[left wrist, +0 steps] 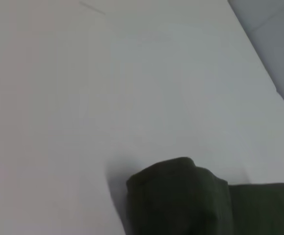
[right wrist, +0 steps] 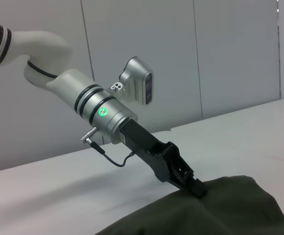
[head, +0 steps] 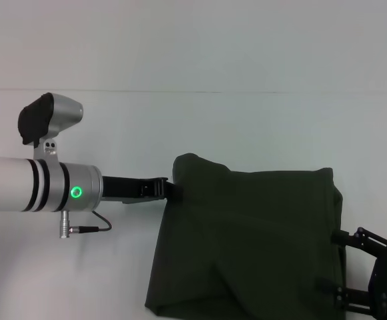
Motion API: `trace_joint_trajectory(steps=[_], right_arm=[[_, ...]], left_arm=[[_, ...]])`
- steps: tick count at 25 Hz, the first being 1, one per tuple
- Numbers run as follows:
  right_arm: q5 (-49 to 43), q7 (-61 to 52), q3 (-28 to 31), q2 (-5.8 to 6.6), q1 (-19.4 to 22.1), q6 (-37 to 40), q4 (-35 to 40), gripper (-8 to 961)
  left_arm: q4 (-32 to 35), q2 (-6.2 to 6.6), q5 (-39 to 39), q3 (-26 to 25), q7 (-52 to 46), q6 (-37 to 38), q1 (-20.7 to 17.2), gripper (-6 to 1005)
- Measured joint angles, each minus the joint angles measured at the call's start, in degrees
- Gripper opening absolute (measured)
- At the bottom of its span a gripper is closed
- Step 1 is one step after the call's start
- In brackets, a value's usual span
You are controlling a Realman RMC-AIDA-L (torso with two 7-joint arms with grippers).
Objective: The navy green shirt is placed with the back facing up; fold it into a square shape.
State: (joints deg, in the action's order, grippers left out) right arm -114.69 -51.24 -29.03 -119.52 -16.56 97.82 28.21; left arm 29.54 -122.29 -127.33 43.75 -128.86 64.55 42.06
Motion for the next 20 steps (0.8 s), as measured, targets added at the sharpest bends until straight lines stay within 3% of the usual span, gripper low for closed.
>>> trace_joint_trajectory(steps=[9, 20], right_arm=[[0.75, 0.00, 1.00, 0.00, -0.68, 0.09, 0.00, 928], [0.74, 0.00, 0.99, 0.00, -0.75, 0.09, 0.00, 928]], left_arm=[[0.23, 1.71, 0.34, -1.31, 0.48, -0.42, -0.42, 80], [-0.14, 1.18, 4.83, -1.58, 1.69, 0.13, -1.27, 139]])
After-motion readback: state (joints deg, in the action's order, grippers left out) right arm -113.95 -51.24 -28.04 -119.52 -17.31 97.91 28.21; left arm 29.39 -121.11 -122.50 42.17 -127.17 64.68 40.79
